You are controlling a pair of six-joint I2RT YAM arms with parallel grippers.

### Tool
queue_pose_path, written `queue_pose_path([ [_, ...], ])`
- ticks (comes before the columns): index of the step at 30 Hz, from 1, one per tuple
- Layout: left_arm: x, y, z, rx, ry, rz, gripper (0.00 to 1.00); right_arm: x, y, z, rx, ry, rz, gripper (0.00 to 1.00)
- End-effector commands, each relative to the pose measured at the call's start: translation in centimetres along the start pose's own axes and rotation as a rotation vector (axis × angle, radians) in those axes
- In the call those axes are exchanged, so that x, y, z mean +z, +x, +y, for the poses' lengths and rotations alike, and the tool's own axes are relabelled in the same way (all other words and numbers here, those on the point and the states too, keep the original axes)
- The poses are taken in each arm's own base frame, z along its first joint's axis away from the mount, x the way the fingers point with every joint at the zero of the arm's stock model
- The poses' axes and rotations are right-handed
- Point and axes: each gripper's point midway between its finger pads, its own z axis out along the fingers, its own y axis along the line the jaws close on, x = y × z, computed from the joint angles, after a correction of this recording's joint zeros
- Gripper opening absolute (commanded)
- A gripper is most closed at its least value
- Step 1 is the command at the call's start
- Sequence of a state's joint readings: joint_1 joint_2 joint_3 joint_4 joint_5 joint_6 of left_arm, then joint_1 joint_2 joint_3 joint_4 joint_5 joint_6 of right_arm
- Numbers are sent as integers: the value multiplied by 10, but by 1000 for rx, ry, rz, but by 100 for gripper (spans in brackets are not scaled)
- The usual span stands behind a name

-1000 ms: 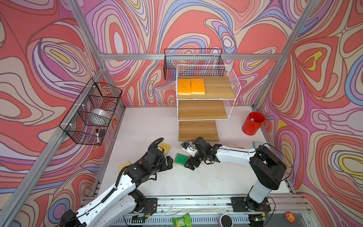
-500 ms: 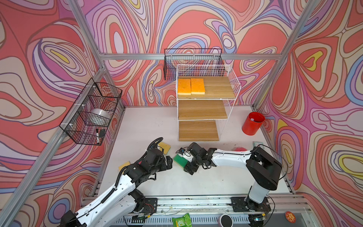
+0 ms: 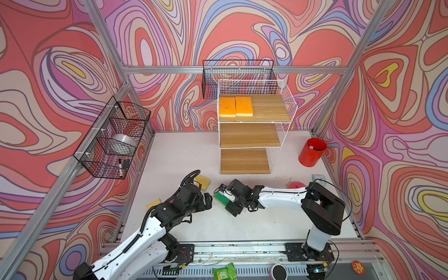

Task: Arrange cleaning sponges on a shelf
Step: Pick up the cleaning sponge at the center of the table, then place the cleaning sponge at the shelf.

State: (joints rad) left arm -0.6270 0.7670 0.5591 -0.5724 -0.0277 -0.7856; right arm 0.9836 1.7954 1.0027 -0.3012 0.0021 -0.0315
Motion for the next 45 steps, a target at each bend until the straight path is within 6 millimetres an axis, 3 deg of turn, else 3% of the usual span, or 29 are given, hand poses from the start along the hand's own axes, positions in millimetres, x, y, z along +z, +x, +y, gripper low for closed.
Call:
queue_pose_path([
  [1, -3, 2, 8, -2, -31, 5, 96, 5, 0, 3, 10, -5, 13, 84],
  [10, -7, 0, 9, 1, -34, -6, 95, 0, -4, -2, 28, 22, 3, 69],
  [14, -5, 1, 11, -1, -38, -5, 96, -5, -3, -6, 53, 47, -17, 68],
  [15, -5, 1, 11, -1, -37, -7, 95, -15, -10, -9, 68, 63, -52, 68],
  [26, -2, 3, 13, -5, -40, -8, 96, -50, -29, -35, 257, 193, -204, 68],
  [34, -5, 1, 12, -1, -33, -18, 95, -67, -45, -61, 451, 254, -289, 66],
  [40, -5, 0, 12, 2, -35, -23, 96, -64, -45, -88, 574, 261, -315, 66],
  [45, -5, -1, 12, 6, -33, -29, 96, -62, -61, -107, 673, 254, -369, 65],
])
